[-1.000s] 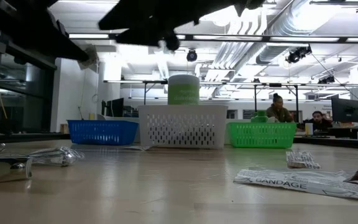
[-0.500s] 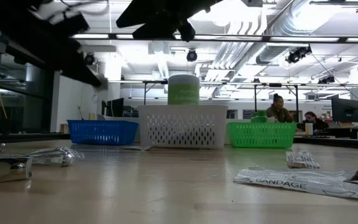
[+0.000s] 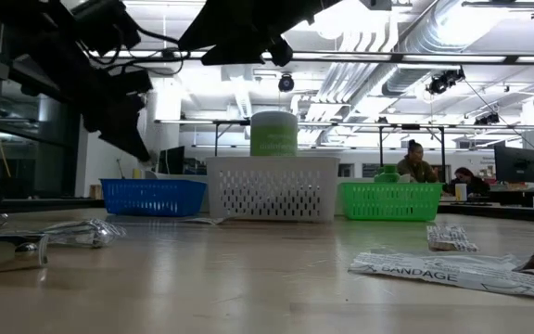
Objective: Pick & Place Travel size toiletries
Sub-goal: Put the white bandage into the blue bin
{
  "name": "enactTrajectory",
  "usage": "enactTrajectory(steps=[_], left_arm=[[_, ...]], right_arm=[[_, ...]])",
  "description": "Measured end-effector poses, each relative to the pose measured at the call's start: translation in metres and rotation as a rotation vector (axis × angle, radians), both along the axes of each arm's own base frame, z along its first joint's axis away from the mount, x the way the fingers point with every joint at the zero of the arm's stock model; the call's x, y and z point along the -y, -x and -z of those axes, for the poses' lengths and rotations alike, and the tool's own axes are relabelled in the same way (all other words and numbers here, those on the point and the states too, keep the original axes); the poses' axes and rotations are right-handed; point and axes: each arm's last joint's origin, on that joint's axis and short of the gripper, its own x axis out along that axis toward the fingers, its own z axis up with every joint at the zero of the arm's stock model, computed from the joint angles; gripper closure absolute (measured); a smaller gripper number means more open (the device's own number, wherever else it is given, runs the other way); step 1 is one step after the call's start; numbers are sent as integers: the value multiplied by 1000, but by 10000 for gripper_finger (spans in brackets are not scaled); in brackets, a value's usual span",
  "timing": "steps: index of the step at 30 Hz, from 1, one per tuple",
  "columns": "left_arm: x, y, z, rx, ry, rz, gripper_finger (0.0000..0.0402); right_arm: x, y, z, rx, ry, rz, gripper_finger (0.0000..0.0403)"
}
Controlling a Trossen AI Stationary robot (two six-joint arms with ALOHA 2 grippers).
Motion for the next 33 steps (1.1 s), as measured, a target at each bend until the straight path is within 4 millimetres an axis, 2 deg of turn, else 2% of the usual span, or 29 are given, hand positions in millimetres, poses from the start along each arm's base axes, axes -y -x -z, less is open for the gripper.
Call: enactTrajectory(steps=[6, 19, 33], left_arm=[[-9, 2, 1, -7, 20, -10, 401], [-14, 5, 2, -15, 49, -35, 401], [-18, -9, 18, -66, 60, -38, 401]], right_arm=[[0, 0, 0, 1, -4, 1, 158], [0, 0, 0, 1, -5, 0, 158], [0, 0, 0, 2, -10, -2, 158]])
